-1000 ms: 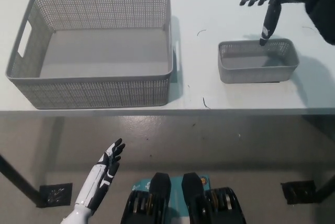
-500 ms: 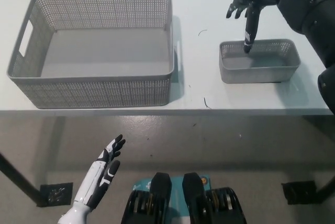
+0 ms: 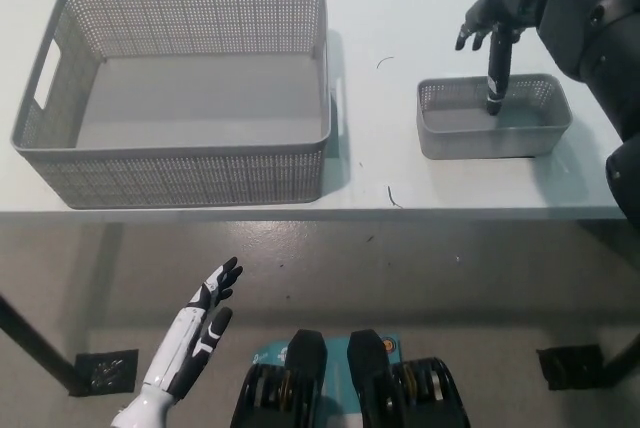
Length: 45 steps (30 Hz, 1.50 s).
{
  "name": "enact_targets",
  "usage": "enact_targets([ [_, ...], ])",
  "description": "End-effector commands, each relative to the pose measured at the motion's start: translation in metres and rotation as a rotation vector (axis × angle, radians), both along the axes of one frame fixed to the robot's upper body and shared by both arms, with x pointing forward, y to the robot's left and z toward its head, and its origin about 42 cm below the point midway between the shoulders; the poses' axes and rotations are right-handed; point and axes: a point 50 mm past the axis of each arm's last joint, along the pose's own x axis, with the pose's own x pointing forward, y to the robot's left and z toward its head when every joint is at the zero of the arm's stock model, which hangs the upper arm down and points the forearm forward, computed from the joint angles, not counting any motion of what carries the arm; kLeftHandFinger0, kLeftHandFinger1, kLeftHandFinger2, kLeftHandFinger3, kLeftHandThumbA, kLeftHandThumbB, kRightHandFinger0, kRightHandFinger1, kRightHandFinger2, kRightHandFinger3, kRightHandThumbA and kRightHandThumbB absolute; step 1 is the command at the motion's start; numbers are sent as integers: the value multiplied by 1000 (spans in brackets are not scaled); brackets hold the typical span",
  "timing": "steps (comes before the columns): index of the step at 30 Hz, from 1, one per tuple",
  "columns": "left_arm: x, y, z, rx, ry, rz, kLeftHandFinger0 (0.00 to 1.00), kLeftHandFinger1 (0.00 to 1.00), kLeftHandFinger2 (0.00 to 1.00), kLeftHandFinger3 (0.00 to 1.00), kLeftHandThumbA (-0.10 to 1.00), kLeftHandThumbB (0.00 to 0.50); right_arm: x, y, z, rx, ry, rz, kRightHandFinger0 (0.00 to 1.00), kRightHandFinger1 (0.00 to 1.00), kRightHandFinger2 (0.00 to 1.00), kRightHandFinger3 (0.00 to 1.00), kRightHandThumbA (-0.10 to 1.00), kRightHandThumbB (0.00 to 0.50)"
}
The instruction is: Use the right hand to pick up a small rectangular container and put it into a bigger container on the left side
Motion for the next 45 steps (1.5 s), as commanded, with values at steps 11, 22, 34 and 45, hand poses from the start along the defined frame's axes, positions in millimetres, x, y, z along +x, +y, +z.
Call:
enact_targets([
  [11,8,4,18,32,-84,-28,1000,1000,1000,1000,1000,253,4,1,-6,11,-135,-7,1000,1000,1000,1000,1000,494],
  [22,6,2,17,34,-86,-37,1000,1000,1000,1000,1000,253,0,-2,-43,21,-100,2,1000,1000,1000,1000,1000,474],
  [34,10,2,19,30,-91,-46,1000,1000,1000,1000,1000,255,-4,-16,-72,88,-54,-39,1000,1000,1000,1000,1000,415],
  [45,14,2,21,39,-98,-41,1000,1000,1000,1000,1000,248,4,-26,-62,223,-644,4,470,618,663,579,-99,162],
])
